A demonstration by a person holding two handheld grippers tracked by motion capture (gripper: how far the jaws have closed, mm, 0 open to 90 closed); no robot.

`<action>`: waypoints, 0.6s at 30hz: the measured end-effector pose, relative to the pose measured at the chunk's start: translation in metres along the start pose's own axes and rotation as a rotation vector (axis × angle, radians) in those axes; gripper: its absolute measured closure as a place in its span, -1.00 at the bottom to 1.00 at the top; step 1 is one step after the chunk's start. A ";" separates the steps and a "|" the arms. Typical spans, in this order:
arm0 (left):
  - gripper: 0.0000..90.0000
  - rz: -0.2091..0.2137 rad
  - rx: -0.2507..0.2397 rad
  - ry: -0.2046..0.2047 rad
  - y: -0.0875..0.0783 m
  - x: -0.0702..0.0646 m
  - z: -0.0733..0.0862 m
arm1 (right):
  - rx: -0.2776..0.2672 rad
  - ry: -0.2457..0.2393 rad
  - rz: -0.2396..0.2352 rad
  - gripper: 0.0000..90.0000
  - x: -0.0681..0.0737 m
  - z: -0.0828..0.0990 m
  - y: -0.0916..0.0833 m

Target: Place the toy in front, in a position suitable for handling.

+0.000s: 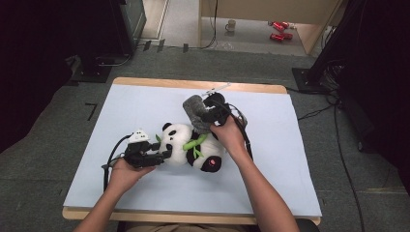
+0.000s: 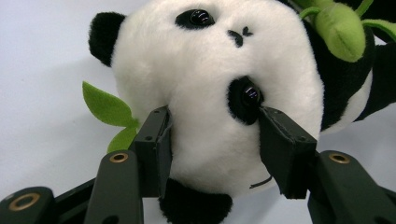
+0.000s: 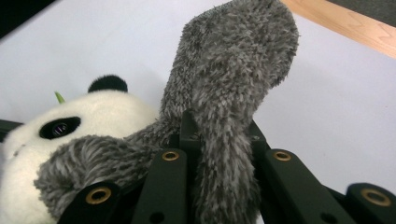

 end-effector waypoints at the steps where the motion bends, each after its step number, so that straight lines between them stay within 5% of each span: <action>1: 0.04 -0.001 0.000 0.001 0.000 0.000 0.000 | -0.007 0.007 -0.012 0.73 -0.003 0.000 -0.002; 5: 0.03 -0.007 -0.005 0.006 0.000 -0.001 0.000 | -0.058 0.030 -0.072 0.73 0.000 -0.004 -0.014; 10: 0.04 -0.014 0.003 0.013 0.000 -0.001 -0.001 | -0.112 -0.020 -0.184 0.73 0.030 -0.012 -0.024; 14: 0.04 -0.017 0.000 0.013 0.000 -0.002 0.000 | -0.056 -0.077 -0.231 0.73 0.057 -0.006 -0.011; 18: 0.04 -0.026 -0.013 0.011 0.000 -0.003 0.002 | 0.030 -0.104 -0.253 0.73 0.067 0.005 0.009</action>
Point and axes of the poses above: each handheld gripper's, and its own axes: y roughly forward along the jaws, z roughly out of its underside, x roughly to its left, the point moved 1 cm from there along y, roughly forward along the jaws, and after that the axes turned 14 degrees about y, right-handed, at the moved point
